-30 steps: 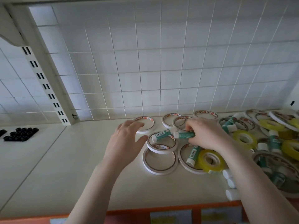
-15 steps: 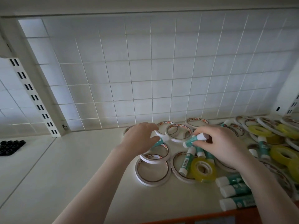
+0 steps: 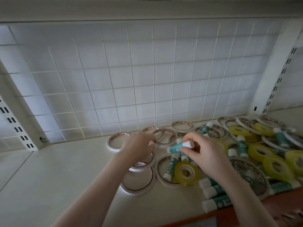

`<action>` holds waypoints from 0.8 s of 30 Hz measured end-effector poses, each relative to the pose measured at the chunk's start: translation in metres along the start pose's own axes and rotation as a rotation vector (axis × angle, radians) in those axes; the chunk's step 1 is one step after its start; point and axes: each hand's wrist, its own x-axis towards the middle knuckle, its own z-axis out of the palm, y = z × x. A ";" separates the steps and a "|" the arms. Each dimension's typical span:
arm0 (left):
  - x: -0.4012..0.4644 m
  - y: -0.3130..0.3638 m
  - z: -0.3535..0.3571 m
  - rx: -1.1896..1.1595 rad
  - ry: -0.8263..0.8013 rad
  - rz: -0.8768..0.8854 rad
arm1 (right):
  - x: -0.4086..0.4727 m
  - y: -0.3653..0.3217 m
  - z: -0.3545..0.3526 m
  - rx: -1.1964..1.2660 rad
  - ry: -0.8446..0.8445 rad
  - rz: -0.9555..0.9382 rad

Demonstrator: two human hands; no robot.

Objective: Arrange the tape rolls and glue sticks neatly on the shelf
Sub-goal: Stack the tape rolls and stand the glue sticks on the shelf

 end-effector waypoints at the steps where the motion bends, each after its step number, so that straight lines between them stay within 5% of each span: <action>1: -0.001 0.000 -0.002 -0.010 0.012 -0.004 | 0.000 0.001 0.001 0.003 0.012 -0.007; 13: -0.046 -0.017 -0.040 -0.269 0.330 -0.193 | 0.011 -0.014 0.012 0.040 0.001 -0.082; 24: -0.132 -0.059 -0.071 -0.358 0.575 -0.337 | 0.013 -0.068 0.039 0.147 0.167 -0.164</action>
